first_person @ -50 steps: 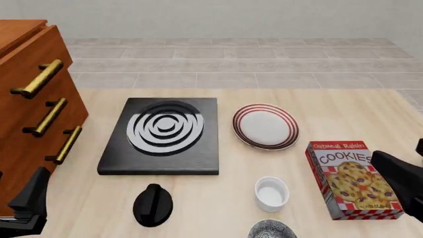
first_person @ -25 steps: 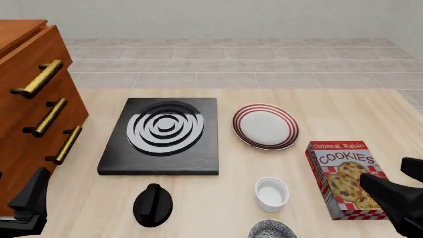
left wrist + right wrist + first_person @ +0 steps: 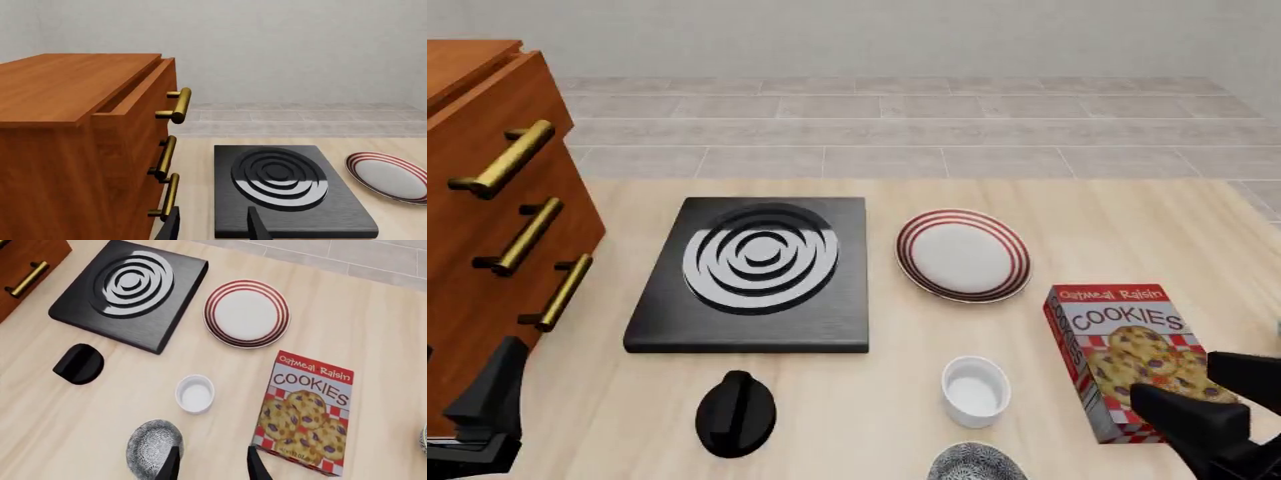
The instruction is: Pick the akita bowl next to the ramekin and place it on the plate.
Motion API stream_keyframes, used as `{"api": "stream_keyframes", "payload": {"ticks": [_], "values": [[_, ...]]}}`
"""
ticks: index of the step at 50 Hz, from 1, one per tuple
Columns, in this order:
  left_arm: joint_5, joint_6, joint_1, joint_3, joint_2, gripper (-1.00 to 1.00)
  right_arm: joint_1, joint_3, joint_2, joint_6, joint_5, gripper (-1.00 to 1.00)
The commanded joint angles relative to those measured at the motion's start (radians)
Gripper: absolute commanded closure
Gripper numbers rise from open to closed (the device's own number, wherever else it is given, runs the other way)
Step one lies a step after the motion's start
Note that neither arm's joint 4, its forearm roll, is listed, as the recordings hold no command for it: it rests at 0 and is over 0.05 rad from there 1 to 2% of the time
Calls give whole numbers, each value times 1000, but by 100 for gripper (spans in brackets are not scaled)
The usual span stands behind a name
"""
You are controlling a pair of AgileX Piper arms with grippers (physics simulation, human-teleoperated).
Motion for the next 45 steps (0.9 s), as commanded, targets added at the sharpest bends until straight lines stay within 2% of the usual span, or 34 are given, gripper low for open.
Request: {"api": "stream_keyframes", "payload": {"ticks": [1, 11, 19, 29, 31, 45], "values": [[0, 0, 0, 0, 0, -100, 34, 33, 19, 37, 10, -100], [0, 0, 0, 0, 0, -100, 42, 36, 49, 37, 4, -100], [0, 0, 0, 0, 0, -100, 98, 43, 97, 109, -21, -100], [0, 0, 0, 0, 0, -100, 118, 66, 127, 145, -55, -100], [0, 0, 0, 0, 0, -100, 130, 72, 136, 169, -66, -100], [0, 0, 0, 0, 0, -100, 167, 128, 166, 214, -127, -100]]}}
